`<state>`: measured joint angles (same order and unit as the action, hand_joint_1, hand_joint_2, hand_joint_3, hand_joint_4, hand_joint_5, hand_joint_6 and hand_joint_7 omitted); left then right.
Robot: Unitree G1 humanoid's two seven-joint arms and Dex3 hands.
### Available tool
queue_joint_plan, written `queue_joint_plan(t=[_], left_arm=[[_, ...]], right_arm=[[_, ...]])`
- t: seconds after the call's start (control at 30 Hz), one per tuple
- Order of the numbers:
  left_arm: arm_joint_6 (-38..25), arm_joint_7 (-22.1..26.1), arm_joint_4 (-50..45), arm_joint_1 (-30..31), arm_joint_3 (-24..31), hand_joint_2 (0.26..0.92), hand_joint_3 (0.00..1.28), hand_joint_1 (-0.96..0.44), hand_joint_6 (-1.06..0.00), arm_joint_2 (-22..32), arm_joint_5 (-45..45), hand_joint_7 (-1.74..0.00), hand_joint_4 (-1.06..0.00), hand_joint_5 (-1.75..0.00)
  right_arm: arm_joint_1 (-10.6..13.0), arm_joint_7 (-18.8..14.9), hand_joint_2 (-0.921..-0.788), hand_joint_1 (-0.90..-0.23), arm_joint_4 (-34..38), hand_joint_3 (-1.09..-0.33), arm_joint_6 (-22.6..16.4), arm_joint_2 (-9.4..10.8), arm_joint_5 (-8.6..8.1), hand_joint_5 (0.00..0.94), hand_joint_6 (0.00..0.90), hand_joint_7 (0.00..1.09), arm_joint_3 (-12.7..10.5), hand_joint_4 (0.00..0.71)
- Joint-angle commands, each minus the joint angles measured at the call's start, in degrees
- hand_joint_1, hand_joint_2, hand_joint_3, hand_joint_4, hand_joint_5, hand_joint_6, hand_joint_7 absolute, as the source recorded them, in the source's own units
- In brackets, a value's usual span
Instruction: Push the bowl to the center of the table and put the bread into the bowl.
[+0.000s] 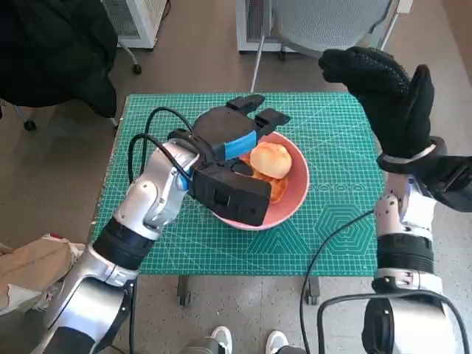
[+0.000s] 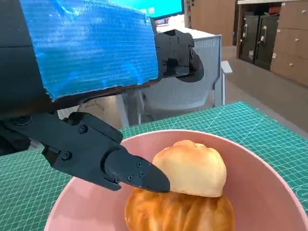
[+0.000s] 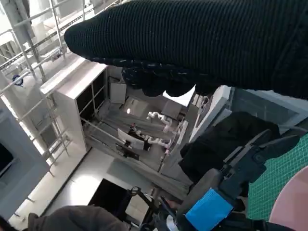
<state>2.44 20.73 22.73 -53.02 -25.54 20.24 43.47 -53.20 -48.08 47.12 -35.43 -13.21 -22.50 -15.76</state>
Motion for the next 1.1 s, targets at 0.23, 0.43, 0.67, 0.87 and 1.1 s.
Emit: queue_joint_plan(t=[0.23, 0.43, 0.67, 0.87, 1.1], left_arm=[[9.5, -8.2, -3.1, 3.5, 9.1, 0.919, 0.0, -0.6, -0.18, 2.4, -9.8, -0.16, -0.08, 0.0], [17.6, -13.2, -1.1, 5.4, 15.5, 0.921, 0.1, -0.61, -0.22, 0.8, -19.2, -0.11, -0.1, -0.01], [22.0, -8.4, 0.6, 6.4, 22.9, 0.921, 0.32, -0.61, -0.19, -2.4, -37.3, -0.09, -0.08, 0.0], [18.9, -4.2, -2.8, 8.5, 27.1, 0.921, 0.44, -0.62, -0.14, -4.8, -49.0, -0.06, -0.06, 0.0], [15.2, -1.7, -6.6, 11.2, 29.4, 0.921, 0.48, -0.64, -0.12, -5.5, -55.2, -0.06, -0.05, 0.0]], right_arm=[[-0.2, -0.2, -0.921, -0.734, 0.3, -0.892, 0.4, -0.5, -0.41, 0.0, 0.404, 0.0, -0.1, 0.322], [-0.4, 0.1, -0.921, -0.732, 0.0, -0.887, 0.3, -0.5, -0.6, 0.001, 0.391, 0.0, -0.3, 0.322], [0.0, 1.6, -0.921, -0.72, -1.8, -0.879, -0.5, 0.1, -0.07, 0.001, 0.383, 0.0, 0.0, 0.325], [0.0, 3.4, -0.921, -0.719, -2.5, -0.875, -1.8, 0.5, 0.78, 0.0, 0.351, 0.0, 0.4, 0.301], [-0.2, 5.1, -0.921, -0.72, -2.2, -0.873, -3.1, 0.6, 1.43, 0.0, 0.338, 0.0, 1.0, 0.284]])
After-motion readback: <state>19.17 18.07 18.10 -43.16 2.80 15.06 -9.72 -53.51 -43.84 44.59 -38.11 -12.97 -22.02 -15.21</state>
